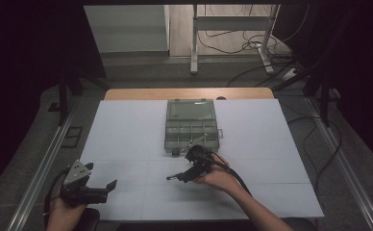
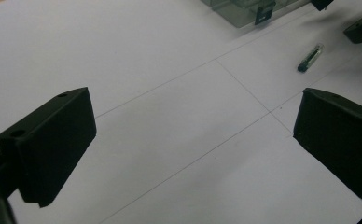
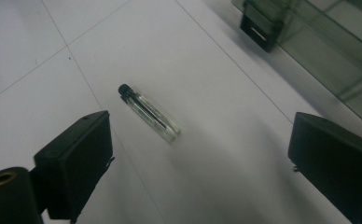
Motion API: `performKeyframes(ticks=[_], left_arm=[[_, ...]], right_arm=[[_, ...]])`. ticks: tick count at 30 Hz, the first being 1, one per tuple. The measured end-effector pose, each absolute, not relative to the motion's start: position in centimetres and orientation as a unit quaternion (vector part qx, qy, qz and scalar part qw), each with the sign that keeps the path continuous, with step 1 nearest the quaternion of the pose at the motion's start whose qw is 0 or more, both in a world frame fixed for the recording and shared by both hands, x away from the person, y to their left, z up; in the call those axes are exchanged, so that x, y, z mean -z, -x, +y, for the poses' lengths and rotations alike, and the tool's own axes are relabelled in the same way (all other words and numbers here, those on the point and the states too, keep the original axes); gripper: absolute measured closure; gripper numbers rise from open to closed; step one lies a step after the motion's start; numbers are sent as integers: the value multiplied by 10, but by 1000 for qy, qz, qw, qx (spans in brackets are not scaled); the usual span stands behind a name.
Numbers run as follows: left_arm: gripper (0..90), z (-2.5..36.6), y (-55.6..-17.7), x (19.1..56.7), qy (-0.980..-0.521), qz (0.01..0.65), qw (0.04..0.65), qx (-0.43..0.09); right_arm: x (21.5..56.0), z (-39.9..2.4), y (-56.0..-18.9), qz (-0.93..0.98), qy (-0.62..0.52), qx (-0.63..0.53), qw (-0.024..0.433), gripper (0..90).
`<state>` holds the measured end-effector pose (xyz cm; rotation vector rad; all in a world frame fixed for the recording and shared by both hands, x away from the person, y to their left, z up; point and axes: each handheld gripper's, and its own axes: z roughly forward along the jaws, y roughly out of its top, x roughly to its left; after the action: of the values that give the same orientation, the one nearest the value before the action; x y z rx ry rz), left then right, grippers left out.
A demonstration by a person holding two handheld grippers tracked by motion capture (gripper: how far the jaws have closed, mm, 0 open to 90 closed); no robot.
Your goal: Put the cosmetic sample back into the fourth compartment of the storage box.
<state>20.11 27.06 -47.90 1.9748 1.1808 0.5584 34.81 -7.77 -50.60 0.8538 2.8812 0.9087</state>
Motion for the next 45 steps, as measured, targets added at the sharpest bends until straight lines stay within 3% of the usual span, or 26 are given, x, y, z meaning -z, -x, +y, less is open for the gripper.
performKeyframes(ticks=[9, 14, 17, 45], left_arm=[[0, 270, -201, 479, -773, 461, 377, -219], [0, 271, -201, 479, -774, 461, 377, -218], [0, 270, -201, 479, -774, 461, 376, -218], [0, 268, -203, 479, -780, 457, 367, -219]], right_arm=[[513, -57, -342, 933, -228, -279, 4, 386], [516, -51, -339, 940, -202, -274, -7, 610], [516, -49, -335, 947, -185, -263, 18, 780], [502, -65, -339, 937, -202, -284, 18, 798]])
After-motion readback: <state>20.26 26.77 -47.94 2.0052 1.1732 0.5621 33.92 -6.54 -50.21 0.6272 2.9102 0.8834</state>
